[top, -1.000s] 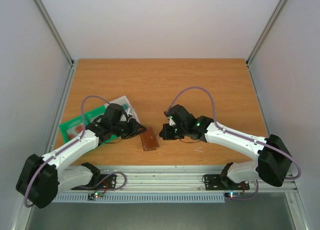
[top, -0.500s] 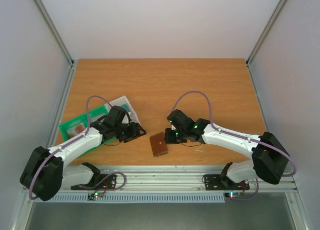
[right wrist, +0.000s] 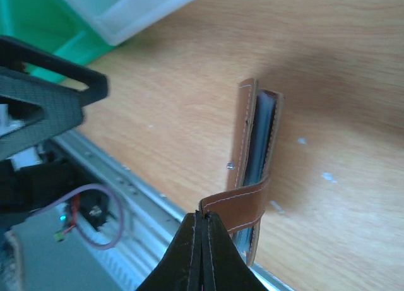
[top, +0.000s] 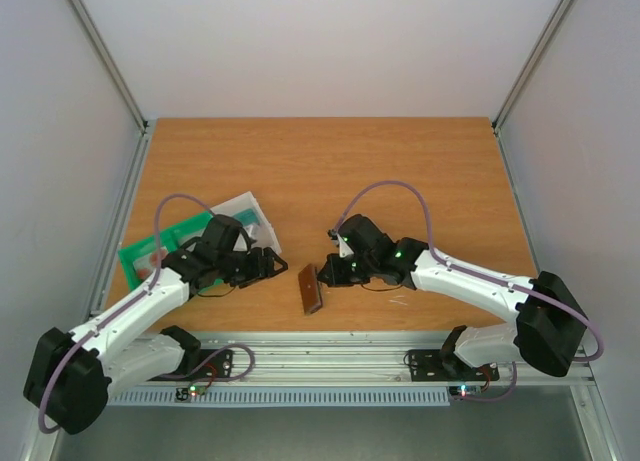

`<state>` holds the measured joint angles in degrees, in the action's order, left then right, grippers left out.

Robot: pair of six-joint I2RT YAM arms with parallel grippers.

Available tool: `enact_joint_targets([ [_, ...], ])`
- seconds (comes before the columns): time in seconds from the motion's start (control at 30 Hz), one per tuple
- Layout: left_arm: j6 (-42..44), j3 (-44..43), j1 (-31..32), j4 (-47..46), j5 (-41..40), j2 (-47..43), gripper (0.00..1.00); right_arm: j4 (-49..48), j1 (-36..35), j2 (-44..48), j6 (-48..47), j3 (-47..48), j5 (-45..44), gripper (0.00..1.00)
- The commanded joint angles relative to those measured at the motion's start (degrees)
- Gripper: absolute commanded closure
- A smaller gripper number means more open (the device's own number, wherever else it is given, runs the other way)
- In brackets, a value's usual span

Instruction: Take the credit cards out of the card holder

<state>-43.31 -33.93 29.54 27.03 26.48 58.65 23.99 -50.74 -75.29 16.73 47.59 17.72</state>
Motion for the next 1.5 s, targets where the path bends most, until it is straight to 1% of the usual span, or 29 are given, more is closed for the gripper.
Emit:
enact_joint_targets([
  [0.0,0.45,1.20,0.00,1.91,-1.07,-3.15,0.32,-7.66,-0.41,-0.76,1.98,2.41,9.54,0.99],
  [0.1,0.01,2.31,0.00,1.87,-1.00,-5.03,0.32,-10.96,-0.41,-2.51,4.28,2.25,12.86,0.99],
  [0.23,-0.20,3.64,0.05,2.26,-1.07,-5.74,0.32,-13.07,-0.41,-3.28,6.11,1.23,12.65,0.99],
  [0.27,-0.20,3.88,0.03,2.31,-1.12,-5.62,0.33,-12.42,-0.41,-3.40,6.03,1.24,11.66,0.99],
  [0.43,0.36,3.67,0.01,3.42,-1.39,-5.31,0.35,-1.88,-0.22,-2.90,2.67,1.91,3.79,0.99],
  [0.6,0.92,3.77,0.00,4.34,-2.45,-5.67,0.36,5.04,0.97,-1.15,-0.33,0.51,-3.59,0.99],
  [0.7,0.95,4.10,0.00,3.80,-1.84,-5.33,0.36,6.47,2.49,-0.45,-0.80,-1.50,-6.14,0.99],
  [0.83,0.71,4.34,-0.01,2.88,-0.61,-5.69,0.41,6.80,3.87,-0.57,-1.11,-4.10,-8.66,0.99],
  [0.93,0.70,4.50,0.00,3.00,-1.10,-6.74,0.42,6.51,5.41,-1.15,-1.05,-5.94,-8.90,0.99],
  [1.0,0.35,5.52,0.06,0.89,-0.14,-7.20,0.41,5.37,6.19,-1.19,-1.09,-7.10,-8.75,0.99],
  [1.03,-0.28,6.26,0.04,-1.10,0.97,-7.14,0.39,4.86,6.40,-1.20,-1.13,-7.56,-8.87,0.99],
  [1.1,-2.68,8.29,0.02,-8.29,4.61,-6.25,0.37,4.29,6.86,-1.18,-1.10,-8.31,-9.49,0.99],
  [1.17,-5.09,9.54,0.02,-13.05,7.32,-4.78,0.37,4.03,7.03,-1.18,-1.25,-8.76,-10.11,0.99],
  [1.23,-6.04,9.47,0.01,-13.96,7.49,-3.55,0.37,3.75,7.30,-1.37,-1.63,-8.86,-10.24,0.99],
  [1.27,-5.95,9.21,0.07,-13.77,7.07,-3.14,0.38,3.66,7.32,-1.52,-1.95,-8.76,-10.18,0.99],
  [1.4,-4.44,8.01,0.03,-11.66,4.67,-0.99,0.52,3.70,7.41,-2.06,-2.69,-8.42,-9.99,0.99],
  [1.47,-3.37,7.69,0.03,-11.35,4.59,0.23,0.54,3.42,7.42,-2.27,-2.61,-8.55,-9.89,0.99],
])
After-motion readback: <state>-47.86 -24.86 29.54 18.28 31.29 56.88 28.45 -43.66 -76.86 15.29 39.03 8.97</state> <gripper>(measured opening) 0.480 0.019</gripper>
